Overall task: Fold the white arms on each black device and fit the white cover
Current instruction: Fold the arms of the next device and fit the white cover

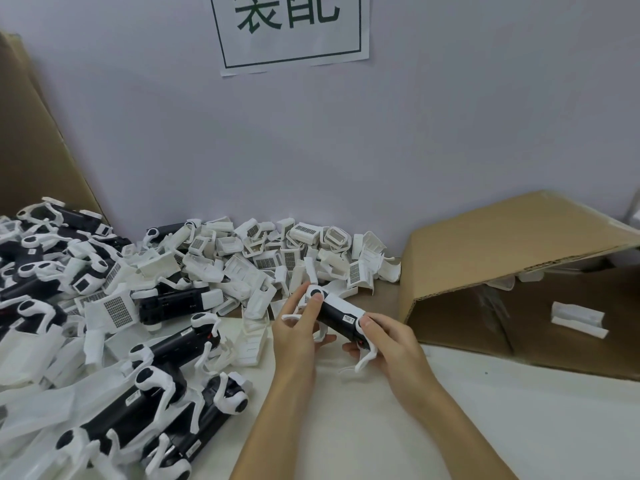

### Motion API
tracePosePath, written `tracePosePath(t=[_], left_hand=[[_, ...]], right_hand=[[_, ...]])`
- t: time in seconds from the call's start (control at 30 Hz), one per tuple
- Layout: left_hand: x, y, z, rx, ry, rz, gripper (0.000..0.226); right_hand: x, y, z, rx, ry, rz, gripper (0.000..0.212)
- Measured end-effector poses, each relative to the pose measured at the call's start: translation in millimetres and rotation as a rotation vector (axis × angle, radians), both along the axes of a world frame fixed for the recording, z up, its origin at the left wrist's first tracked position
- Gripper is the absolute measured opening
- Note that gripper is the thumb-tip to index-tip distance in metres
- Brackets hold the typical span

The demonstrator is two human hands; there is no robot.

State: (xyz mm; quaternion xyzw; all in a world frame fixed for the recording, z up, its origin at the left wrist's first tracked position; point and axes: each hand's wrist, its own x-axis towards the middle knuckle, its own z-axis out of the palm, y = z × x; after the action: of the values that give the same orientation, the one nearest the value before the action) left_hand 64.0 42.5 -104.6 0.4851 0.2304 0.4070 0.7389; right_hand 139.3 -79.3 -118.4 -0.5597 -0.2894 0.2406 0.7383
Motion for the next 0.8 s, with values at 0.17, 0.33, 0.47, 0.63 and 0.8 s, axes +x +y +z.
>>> tracePosePath(t=[0.17, 0.33, 0.47, 0.63, 0.8], left_hand=[[-4, -5, 0, -0.001, -0.007, 0.013, 0.023], [-7, -7, 0, -0.021, -0.008, 0.023, 0.02], [-7, -5, -2, -0.034, -0.01, 0.034, 0.019], [-1, -4, -4, -0.045, -0.016, 0.059, 0.029], [-1, -5, -6, 0.073, 0.03, 0.017, 0.043]], right_hand=[[-8, -8, 6, -0.026, -0.064, -0.026, 0.035], [-15, -13, 10, -0.044, -0.151, -0.019, 0.026], [-15, -12, 8, -0.077, -0.224, -0.021, 0.026], [-12, -11, 7, -0.128, -0.221, -0.037, 0.029], [-11, -11, 14, -0.112, -0.072, 0.006, 0.051]])
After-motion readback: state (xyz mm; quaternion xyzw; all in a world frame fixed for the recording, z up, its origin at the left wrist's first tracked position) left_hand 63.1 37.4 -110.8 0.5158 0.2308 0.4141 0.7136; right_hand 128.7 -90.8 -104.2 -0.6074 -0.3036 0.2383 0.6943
